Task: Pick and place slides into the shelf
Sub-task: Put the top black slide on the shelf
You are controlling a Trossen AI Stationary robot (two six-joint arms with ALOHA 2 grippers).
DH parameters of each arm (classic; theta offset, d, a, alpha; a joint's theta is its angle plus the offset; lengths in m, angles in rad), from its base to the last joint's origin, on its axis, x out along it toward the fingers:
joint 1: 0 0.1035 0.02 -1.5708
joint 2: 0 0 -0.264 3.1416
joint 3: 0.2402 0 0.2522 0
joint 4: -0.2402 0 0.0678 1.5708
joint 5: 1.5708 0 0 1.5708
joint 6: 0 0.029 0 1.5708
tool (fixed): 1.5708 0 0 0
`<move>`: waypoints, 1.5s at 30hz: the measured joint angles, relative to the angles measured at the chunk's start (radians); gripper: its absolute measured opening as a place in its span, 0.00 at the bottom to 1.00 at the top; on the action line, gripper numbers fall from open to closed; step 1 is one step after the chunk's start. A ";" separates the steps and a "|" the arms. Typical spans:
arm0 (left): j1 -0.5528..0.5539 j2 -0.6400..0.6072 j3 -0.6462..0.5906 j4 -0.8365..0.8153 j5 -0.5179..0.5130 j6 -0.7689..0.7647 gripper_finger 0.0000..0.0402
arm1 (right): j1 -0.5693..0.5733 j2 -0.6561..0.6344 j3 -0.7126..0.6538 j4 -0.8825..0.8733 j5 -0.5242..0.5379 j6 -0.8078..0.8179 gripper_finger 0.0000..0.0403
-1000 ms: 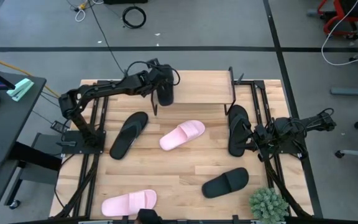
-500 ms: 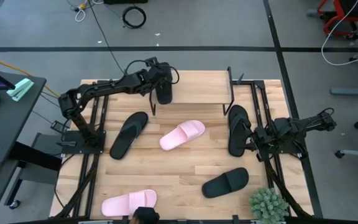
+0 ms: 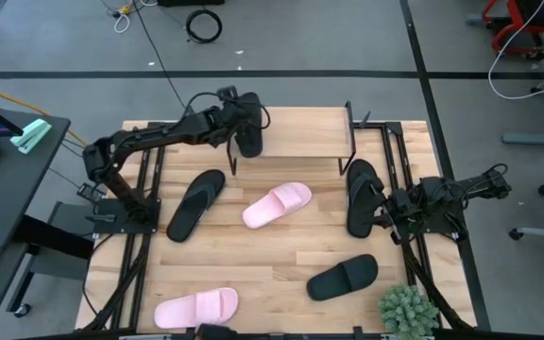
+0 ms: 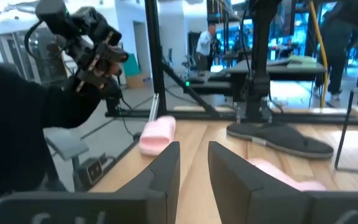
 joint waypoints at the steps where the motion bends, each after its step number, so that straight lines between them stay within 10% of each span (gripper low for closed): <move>1: -0.011 -0.013 0.000 -0.011 -0.008 0.001 0.46 | 0.000 0.000 0.000 0.012 0.000 -0.002 0.22; 13: -0.062 -0.125 0.002 0.024 -0.014 0.067 0.45 | 0.000 0.022 0.000 0.097 0.227 -0.101 0.22; 45: 0.041 0.029 0.001 -0.046 0.019 0.015 0.43 | 0.000 0.153 0.000 0.098 0.229 -0.021 0.22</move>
